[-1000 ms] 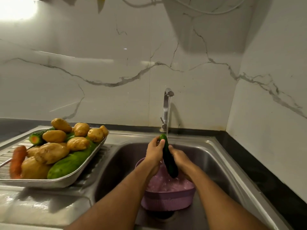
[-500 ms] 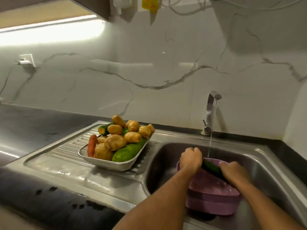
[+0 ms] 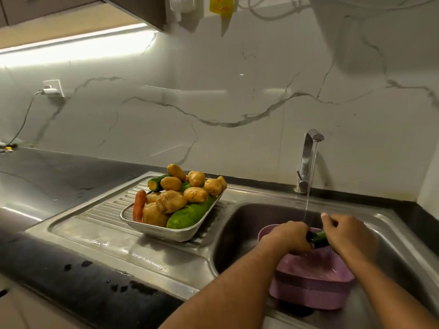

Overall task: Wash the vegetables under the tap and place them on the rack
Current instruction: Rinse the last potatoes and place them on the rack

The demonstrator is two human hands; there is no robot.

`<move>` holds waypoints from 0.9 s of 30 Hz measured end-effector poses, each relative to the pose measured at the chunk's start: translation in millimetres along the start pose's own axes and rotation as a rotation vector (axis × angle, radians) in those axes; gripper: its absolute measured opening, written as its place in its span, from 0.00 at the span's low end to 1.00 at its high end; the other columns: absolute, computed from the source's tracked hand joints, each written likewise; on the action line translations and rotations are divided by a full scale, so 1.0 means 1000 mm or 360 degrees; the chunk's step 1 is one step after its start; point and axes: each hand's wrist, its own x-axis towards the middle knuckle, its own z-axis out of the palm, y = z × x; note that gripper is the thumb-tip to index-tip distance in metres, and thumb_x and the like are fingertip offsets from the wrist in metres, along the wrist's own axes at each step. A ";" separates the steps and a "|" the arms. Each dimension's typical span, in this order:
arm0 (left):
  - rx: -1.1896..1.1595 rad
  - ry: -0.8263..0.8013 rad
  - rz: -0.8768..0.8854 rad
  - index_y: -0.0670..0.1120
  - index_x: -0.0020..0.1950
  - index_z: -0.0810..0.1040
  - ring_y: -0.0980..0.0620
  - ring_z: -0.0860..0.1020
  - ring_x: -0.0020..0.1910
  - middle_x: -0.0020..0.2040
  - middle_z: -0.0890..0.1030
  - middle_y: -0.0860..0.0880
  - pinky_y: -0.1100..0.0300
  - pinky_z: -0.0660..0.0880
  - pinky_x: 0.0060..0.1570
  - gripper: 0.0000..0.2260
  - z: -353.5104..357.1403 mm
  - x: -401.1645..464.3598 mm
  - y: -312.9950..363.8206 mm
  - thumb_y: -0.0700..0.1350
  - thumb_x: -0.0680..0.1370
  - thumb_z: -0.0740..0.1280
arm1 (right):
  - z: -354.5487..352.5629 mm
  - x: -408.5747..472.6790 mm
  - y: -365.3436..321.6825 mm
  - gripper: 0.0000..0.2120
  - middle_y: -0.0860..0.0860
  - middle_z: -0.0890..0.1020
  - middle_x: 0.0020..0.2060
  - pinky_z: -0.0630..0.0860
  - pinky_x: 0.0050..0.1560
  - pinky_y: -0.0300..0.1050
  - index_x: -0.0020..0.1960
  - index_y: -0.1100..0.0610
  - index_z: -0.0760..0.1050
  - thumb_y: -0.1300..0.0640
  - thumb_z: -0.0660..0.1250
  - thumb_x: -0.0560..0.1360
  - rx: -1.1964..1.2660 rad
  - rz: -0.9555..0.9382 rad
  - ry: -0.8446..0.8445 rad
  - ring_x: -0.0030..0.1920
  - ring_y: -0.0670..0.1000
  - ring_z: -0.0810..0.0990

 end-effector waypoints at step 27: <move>0.0450 0.0843 -0.0763 0.45 0.52 0.79 0.52 0.78 0.40 0.44 0.80 0.47 0.62 0.75 0.37 0.15 -0.224 -0.106 -0.162 0.56 0.77 0.73 | 0.012 0.002 0.001 0.17 0.58 0.82 0.36 0.83 0.43 0.61 0.44 0.56 0.74 0.47 0.57 0.86 0.0619 0.0138 -0.0242 0.34 0.58 0.84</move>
